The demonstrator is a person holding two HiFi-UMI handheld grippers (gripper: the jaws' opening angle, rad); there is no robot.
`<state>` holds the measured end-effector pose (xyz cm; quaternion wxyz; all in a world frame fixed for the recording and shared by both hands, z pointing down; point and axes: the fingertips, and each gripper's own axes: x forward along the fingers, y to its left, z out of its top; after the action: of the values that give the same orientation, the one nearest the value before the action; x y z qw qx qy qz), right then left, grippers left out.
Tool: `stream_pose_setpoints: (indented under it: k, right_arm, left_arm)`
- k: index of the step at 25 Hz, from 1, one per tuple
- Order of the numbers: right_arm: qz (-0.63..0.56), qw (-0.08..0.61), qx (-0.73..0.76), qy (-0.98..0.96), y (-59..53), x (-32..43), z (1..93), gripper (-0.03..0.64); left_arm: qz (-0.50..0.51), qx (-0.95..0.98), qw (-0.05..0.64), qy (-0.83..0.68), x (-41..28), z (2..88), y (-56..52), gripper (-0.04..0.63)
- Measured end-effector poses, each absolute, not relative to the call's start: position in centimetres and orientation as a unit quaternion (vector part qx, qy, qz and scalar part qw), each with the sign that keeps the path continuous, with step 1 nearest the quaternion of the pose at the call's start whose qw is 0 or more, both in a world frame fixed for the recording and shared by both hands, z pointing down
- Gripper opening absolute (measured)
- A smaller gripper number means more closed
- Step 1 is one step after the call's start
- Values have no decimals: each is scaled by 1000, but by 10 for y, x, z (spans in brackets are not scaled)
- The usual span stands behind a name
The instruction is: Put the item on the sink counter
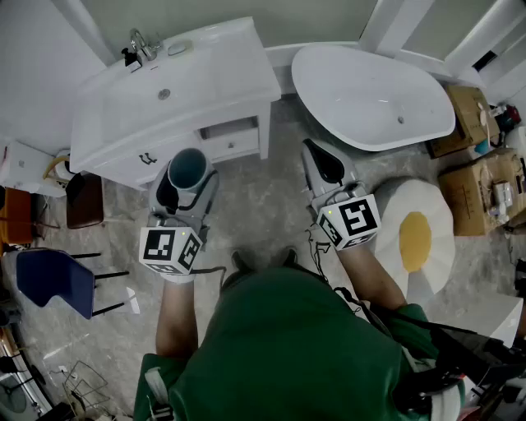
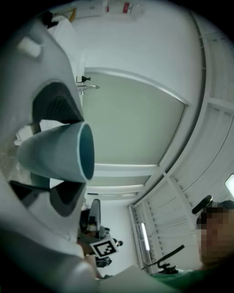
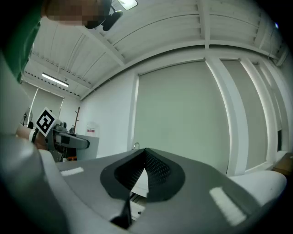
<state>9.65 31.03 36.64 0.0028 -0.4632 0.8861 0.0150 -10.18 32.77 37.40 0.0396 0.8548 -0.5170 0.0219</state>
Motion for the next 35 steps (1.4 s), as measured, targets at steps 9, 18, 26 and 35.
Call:
stream_pose_setpoints:
  k: [9, 18, 26, 35]
  right_arm:
    - [-11, 22, -460, 887, 313, 115, 370, -2]
    - [-26, 23, -447, 894, 305, 153, 376, -2]
    - [-49, 15, -443, 895, 270, 157, 389, -2]
    - [-67, -15, -461, 885, 175, 127, 401, -2]
  left_arm:
    - [18, 851, 37, -523, -87, 376, 327, 377]
    - [6, 840, 24, -542, -62, 365, 318, 377]
    - [12, 839, 23, -544, -58, 368, 278, 377]
    - [3, 848, 47, -528, -96, 387, 167, 377]
